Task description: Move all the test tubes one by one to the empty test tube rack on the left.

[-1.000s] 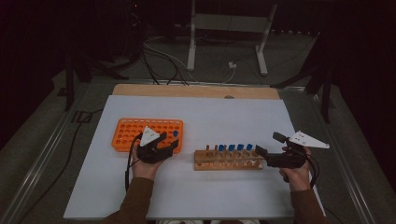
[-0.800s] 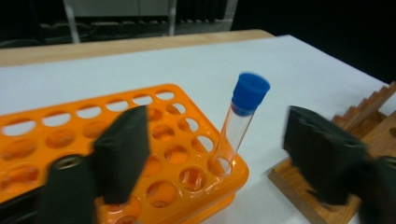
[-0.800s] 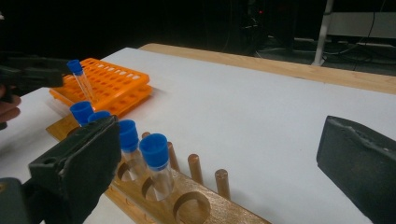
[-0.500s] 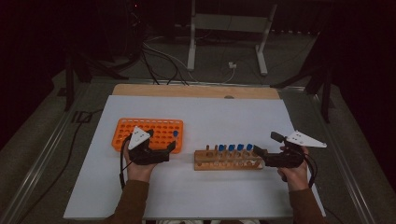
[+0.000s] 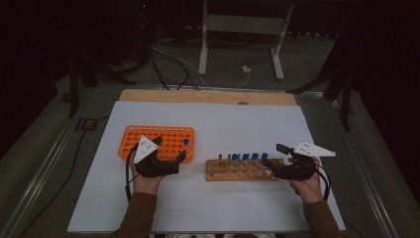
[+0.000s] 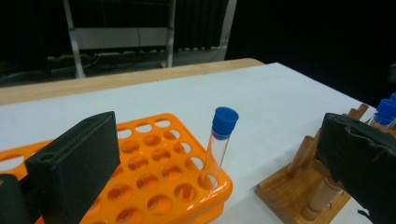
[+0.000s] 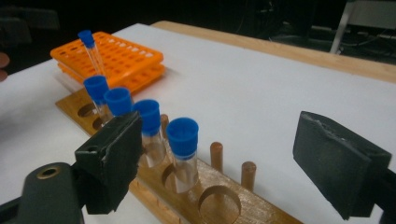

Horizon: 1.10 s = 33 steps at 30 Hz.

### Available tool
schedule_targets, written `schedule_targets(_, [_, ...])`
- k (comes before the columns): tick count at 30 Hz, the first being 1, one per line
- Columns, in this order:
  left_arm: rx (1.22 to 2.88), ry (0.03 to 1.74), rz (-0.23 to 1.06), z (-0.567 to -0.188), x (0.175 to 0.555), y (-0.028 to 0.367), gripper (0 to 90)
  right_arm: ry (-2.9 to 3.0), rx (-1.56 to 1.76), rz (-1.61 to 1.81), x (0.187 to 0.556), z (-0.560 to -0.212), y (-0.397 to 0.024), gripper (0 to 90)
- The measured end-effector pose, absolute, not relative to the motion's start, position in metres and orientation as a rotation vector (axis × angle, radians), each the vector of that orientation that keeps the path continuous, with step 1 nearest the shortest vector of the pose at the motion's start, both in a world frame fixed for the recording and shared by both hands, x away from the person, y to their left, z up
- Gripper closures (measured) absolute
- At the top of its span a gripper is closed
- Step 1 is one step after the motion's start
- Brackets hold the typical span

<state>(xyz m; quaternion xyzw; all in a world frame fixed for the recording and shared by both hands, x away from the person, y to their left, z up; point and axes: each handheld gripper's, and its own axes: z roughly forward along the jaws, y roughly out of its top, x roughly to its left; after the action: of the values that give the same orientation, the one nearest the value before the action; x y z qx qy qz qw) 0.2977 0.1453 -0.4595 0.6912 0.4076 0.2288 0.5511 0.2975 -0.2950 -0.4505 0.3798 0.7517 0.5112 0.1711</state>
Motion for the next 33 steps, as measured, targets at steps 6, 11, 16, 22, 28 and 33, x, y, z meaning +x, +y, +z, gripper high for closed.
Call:
schedule_targets(6, [1.636,0.941,0.56,-0.46,0.298,0.142,0.9,2.186,1.048,1.41,0.297,-0.455,-0.288,30.5])
schedule_targets(11, [1.636,0.925,0.562,-0.459,0.298,0.139,0.9,2.234,0.998,1.382,0.296,-0.457,-0.283,53.8])
schedule_targets(16, [1.642,0.916,0.561,-0.458,0.298,0.138,0.9,2.255,0.943,1.344,0.294,-0.46,-0.28,71.9])
schedule_targets(22, [1.631,0.91,0.571,-0.455,0.297,0.14,0.8,2.271,0.921,1.327,0.294,-0.462,-0.276,75.7])
schedule_targets(28, [1.642,0.903,0.571,-0.455,0.296,0.138,0.9,2.28,0.921,1.33,0.293,-0.462,-0.275,76.6])
schedule_targets(33, [1.652,0.895,0.569,-0.455,0.297,0.136,0.9,2.273,0.943,1.337,0.294,-0.462,-0.276,77.1])
